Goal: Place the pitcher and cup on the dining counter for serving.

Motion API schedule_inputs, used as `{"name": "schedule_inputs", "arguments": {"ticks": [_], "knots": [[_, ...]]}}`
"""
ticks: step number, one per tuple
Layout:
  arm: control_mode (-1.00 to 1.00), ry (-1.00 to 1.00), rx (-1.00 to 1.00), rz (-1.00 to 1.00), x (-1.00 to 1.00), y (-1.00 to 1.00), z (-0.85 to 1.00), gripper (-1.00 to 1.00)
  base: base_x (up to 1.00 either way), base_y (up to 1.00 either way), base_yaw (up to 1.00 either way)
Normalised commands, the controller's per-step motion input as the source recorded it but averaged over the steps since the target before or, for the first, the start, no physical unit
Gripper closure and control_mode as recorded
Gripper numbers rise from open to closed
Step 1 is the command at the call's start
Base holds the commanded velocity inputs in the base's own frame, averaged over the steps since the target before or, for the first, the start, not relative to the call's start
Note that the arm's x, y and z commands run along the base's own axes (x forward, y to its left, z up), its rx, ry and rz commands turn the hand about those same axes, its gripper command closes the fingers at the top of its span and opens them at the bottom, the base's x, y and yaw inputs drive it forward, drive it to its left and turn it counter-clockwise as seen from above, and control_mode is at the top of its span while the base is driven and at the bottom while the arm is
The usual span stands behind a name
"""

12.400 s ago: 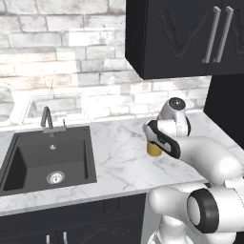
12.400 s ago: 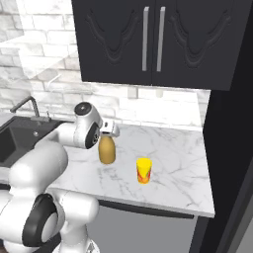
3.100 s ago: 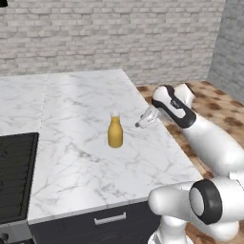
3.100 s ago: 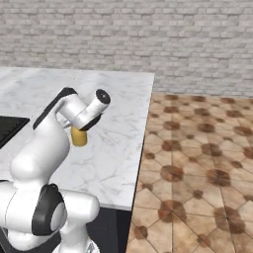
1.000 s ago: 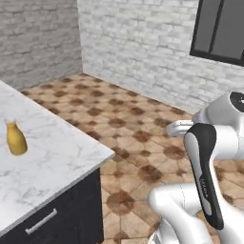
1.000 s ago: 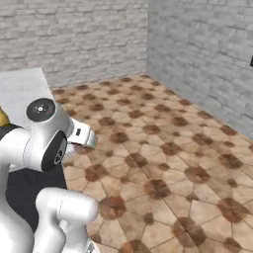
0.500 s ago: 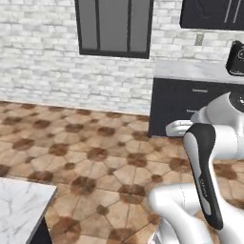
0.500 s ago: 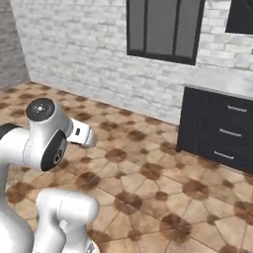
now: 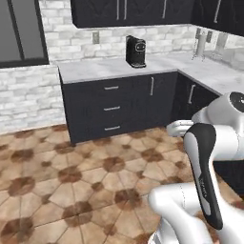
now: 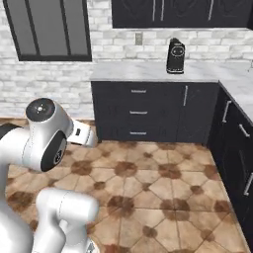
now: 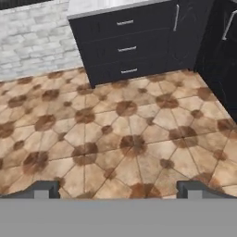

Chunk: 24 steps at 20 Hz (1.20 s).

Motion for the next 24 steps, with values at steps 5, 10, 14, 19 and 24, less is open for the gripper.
{"name": "schedule_inputs", "arguments": {"ticks": [5,10,14,19,24], "knots": [[1.00,0.00,0.00,0.00,0.00,0.00,0.00,-1.00,0.52,-0.19,-0.67],[1.00,0.00,0.00,0.00,0.00,0.00,0.00,-1.00,0.70,-0.07,-0.62],[1.00,0.00,0.00,0.00,0.00,0.00,0.00,-1.00,0.62,-0.12,-0.63],[1.00,0.00,0.00,0.00,0.00,0.00,0.00,-1.00,0.42,-0.39,-0.64],[1.00,0.00,0.00,0.00,0.00,0.00,0.00,-1.00,0.31,-0.69,-0.61]]}}
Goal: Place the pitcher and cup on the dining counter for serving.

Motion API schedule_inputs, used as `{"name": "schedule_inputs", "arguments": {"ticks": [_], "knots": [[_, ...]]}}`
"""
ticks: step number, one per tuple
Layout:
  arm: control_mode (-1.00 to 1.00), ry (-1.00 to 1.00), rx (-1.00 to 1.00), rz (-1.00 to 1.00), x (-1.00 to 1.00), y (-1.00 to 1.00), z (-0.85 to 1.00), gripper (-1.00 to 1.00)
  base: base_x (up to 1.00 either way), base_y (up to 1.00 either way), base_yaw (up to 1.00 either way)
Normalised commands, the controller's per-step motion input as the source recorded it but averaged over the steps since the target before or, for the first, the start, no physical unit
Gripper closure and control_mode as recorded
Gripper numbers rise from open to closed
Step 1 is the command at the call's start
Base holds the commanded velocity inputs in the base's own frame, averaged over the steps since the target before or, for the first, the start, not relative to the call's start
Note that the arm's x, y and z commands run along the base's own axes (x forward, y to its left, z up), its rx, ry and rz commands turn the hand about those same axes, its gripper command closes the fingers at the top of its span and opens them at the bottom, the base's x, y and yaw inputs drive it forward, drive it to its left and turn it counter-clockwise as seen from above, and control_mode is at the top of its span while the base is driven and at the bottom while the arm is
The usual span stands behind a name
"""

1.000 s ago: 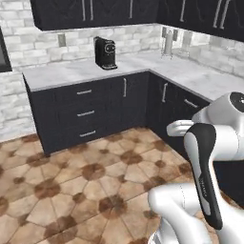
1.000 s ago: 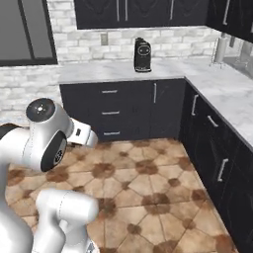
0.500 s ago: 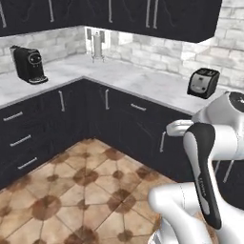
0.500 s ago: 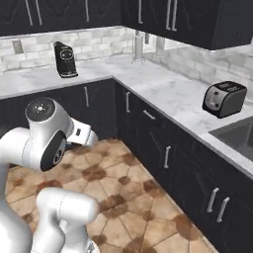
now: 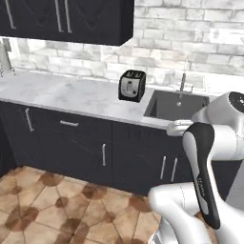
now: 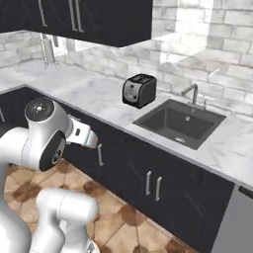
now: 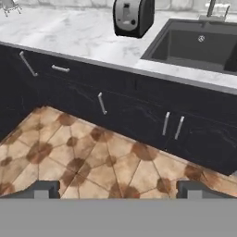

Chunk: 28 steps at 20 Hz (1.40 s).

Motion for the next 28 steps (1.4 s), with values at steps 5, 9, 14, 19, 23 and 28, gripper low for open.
{"name": "schedule_inputs", "arguments": {"ticks": [5,9,14,19,23,28], "knots": [[1.00,0.00,0.00,0.00,0.00,0.00,0.00,-1.00,0.38,-0.96,-0.47],[1.00,0.00,0.00,0.00,0.00,0.00,0.00,-1.00,0.40,-1.00,-0.44],[1.00,0.00,0.00,0.00,0.00,0.00,0.00,-1.00,0.10,-1.00,-0.42],[1.00,0.00,0.00,0.00,0.00,0.00,0.00,-1.00,0.00,-0.94,-0.33],[1.00,0.00,0.00,0.00,0.00,0.00,0.00,-1.00,0.34,-0.27,-0.13],[1.00,0.00,0.00,0.00,0.00,0.00,0.00,-1.00,0.37,-0.04,-0.04]]}}
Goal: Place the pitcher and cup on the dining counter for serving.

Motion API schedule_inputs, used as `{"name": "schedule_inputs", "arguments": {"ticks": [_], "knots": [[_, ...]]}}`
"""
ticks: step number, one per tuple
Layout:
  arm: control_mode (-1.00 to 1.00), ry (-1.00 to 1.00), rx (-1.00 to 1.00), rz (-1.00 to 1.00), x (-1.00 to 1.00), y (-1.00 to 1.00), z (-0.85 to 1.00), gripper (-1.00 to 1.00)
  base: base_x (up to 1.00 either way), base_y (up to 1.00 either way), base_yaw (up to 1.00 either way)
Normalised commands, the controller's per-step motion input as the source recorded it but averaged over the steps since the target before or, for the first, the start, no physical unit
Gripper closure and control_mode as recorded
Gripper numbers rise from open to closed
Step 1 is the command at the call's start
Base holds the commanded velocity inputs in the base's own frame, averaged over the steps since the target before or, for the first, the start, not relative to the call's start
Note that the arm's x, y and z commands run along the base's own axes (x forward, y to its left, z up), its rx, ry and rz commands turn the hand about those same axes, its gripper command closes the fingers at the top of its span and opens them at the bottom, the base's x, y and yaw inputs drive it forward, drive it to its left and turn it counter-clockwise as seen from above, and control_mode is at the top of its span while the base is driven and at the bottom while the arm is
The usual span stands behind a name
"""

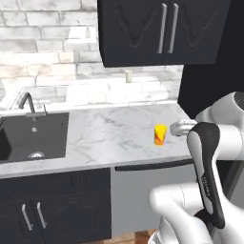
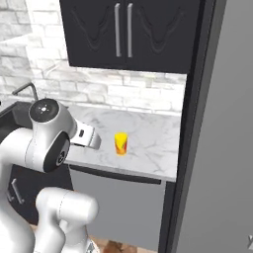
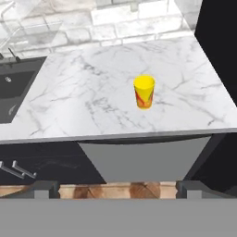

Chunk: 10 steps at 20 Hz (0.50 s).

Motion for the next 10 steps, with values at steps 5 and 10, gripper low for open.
{"name": "schedule_inputs", "arguments": {"ticks": [5,10], "knots": [[1.00,0.00,0.00,0.00,0.00,0.00,0.00,-1.00,0.25,-0.13,-0.01],[1.00,0.00,0.00,0.00,0.00,0.00,0.00,-1.00,0.30,-0.28,-0.03]]}}
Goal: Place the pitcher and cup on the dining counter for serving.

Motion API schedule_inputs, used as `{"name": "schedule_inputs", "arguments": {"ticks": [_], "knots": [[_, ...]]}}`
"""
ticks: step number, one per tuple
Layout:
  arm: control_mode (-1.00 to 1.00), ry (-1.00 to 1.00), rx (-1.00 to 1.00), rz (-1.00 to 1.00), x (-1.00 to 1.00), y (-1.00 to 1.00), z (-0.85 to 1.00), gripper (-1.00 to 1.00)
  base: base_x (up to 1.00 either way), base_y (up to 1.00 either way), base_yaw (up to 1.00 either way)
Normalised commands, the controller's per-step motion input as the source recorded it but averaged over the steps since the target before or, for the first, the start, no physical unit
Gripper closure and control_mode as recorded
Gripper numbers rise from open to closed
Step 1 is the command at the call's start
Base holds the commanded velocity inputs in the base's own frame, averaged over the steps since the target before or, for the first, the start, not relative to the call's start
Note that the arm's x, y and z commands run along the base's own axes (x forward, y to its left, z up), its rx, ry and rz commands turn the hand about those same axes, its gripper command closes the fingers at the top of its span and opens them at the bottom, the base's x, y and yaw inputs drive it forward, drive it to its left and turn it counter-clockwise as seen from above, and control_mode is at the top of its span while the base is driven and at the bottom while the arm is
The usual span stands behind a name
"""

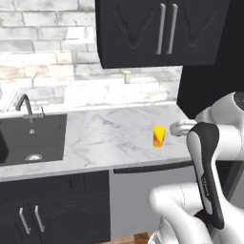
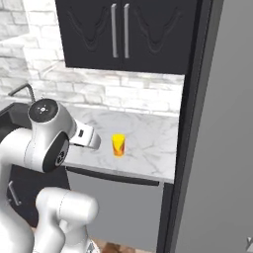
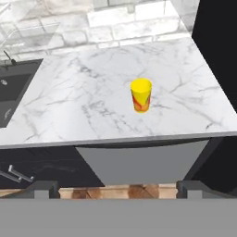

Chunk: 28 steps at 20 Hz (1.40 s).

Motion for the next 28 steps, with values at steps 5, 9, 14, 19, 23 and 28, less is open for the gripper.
{"name": "schedule_inputs", "arguments": {"ticks": [5,9,14,19,23,28], "knots": [[1.00,0.00,0.00,0.00,0.00,0.00,0.00,-1.00,0.29,-0.41,-0.03],[1.00,0.00,0.00,0.00,0.00,0.00,0.00,-1.00,0.39,-0.35,-0.04],[1.00,0.00,0.00,0.00,0.00,0.00,0.00,-1.00,0.60,-0.10,-0.04],[-1.00,0.09,0.00,-0.01,0.20,0.00,0.00,-1.00,0.35,0.00,-0.03],[-1.00,0.26,0.00,0.00,0.28,0.00,-0.08,-1.00,0.00,0.00,0.00],[-1.00,0.26,-0.02,0.00,0.04,0.20,-0.29,-1.00,0.00,0.00,0.00]]}}
